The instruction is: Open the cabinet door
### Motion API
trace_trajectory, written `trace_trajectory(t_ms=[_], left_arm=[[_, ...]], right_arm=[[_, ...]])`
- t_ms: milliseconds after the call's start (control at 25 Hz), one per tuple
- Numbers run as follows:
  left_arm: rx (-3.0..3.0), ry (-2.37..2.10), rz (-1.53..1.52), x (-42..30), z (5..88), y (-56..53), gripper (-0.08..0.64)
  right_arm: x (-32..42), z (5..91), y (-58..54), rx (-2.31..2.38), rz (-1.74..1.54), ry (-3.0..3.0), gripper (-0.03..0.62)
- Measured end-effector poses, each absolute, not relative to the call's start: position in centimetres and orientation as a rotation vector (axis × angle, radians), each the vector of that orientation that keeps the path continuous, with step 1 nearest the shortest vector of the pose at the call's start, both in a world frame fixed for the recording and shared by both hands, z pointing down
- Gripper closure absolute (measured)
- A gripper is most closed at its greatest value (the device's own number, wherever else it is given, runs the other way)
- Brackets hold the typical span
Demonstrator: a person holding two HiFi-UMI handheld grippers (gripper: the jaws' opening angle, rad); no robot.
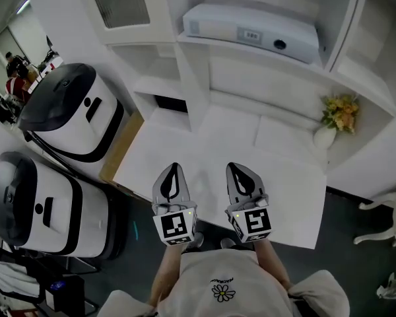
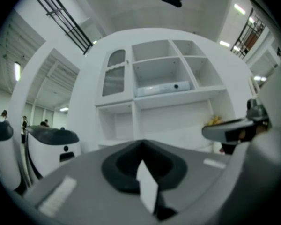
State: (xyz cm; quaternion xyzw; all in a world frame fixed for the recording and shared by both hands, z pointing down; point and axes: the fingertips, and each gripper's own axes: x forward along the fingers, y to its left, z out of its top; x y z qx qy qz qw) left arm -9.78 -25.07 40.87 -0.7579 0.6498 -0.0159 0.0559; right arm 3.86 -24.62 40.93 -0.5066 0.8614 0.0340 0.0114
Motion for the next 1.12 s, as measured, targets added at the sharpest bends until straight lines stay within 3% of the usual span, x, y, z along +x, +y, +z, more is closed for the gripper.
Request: trace_trajectory(t_ms=[480, 720, 1120], left_arm=[[-2.313, 1.952, 0.002, -11.7, 39.4, -26.7, 0.554], [-2.391, 1.86, 0.178, -11.6, 32.0, -30.3, 0.546], [-2.258, 1.659, 0.408, -11.5, 15.5, -38.4, 0.436]], right_arm=[[1.7, 39.6, -25.5, -1.618, 0.17, 2.667, 0.592], [1.4, 39.2, -26.2, -1.641, 0.18, 2.65, 0.592], [2.0, 38.1, -26.5, -1.687, 0.195, 2.609, 0.592]])
